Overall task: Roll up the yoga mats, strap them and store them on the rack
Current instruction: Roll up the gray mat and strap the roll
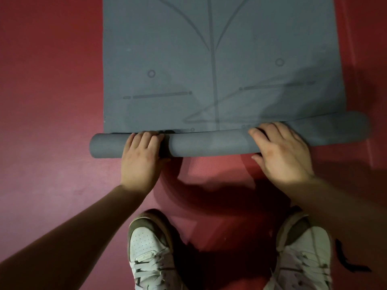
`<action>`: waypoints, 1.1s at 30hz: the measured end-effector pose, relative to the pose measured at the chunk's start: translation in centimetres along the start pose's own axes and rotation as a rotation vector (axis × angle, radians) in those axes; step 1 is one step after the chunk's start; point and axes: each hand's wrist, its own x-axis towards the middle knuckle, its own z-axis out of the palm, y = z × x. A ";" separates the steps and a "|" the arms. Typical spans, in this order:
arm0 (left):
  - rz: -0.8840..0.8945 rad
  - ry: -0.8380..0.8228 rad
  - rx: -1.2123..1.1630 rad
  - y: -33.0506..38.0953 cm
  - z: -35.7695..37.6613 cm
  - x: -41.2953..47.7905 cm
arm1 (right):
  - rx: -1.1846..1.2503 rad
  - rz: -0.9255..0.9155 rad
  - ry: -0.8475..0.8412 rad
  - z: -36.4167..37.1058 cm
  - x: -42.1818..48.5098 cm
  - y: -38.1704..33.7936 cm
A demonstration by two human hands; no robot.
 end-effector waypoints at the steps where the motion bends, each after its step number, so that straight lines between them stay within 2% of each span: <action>1: 0.015 0.007 -0.006 -0.2 -0.1 0.2 | -0.003 -0.004 0.006 -0.1 0.3 0.1; 13: -0.008 0.032 -0.068 -0.8 -1.2 0.9 | 0.017 -0.045 -0.045 -1.7 0.9 0.3; 21: 0.012 -0.097 -0.115 -0.7 -1.6 -3.9 | 0.113 -0.012 -0.171 -1.9 -3.3 -0.8; 28: 0.019 -0.127 -0.188 -1.1 -1.5 -3.3 | 0.168 -0.008 -0.299 -1.9 -2.3 -0.1; 33: -0.026 -0.100 -0.239 -1.2 -1.4 -3.1 | 0.141 -0.032 -0.180 -1.4 -2.2 0.1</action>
